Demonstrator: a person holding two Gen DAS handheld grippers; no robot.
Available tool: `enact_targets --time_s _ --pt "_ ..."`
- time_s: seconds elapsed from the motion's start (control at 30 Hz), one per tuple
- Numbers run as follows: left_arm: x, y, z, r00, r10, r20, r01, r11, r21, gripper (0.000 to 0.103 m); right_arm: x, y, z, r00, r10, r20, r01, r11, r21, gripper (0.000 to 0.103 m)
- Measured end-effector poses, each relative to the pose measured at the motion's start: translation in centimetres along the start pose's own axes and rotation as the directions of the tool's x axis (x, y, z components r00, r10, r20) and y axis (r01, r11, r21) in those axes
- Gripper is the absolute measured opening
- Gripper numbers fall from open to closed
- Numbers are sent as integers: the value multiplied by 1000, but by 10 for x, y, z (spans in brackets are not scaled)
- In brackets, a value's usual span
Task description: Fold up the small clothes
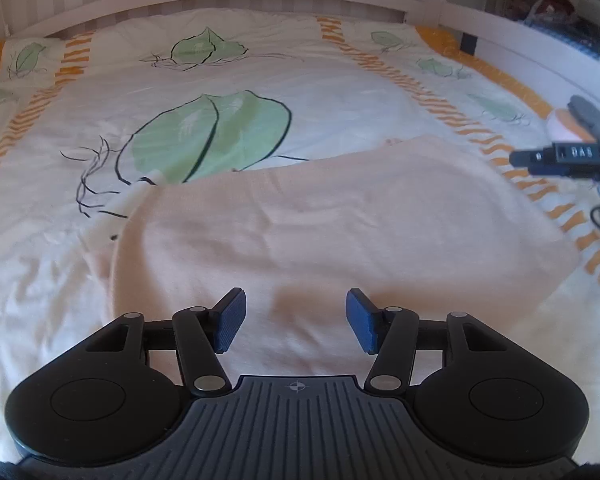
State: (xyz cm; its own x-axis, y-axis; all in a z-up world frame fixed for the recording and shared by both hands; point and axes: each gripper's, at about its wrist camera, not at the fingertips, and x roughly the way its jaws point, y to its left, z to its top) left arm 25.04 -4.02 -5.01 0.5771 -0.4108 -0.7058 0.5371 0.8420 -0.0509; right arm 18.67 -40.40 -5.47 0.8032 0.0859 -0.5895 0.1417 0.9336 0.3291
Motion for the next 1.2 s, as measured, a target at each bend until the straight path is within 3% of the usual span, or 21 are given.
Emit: enact_targets --time_s 0.07,0.23,0.33,0.47,0.63,0.8,1.2 --pt "2 -6 -3 1000 -28 -12 27 999 -40 57 -8 -1 -9 1000 17 -26 -16 1000 18 84" --pt "15 -18 -17 997 -26 -70 21 998 -60 65 -11 2 -36 993 41 -107 -40 999 16 95" --pt "18 -21 -20 998 -6 -70 2 998 -63 69 -5 4 -51 989 14 -146 -17 1000 -18 98" --pt "22 -23 -21 997 -4 -78 -3 996 -90 78 -5 8 -61 992 7 -126 -18 996 -85 102" --pt "29 -32 -21 996 18 -88 -25 996 -87 92 -6 14 -75 996 -8 -83 -5 988 -156 103" --pt "32 -39 -24 996 42 -75 -50 994 -98 102 -8 11 -76 997 7 -74 -18 989 -144 103" --pt "31 -44 -28 997 67 -48 -72 992 -106 102 -9 14 -78 998 -1 -70 -10 988 -157 103"
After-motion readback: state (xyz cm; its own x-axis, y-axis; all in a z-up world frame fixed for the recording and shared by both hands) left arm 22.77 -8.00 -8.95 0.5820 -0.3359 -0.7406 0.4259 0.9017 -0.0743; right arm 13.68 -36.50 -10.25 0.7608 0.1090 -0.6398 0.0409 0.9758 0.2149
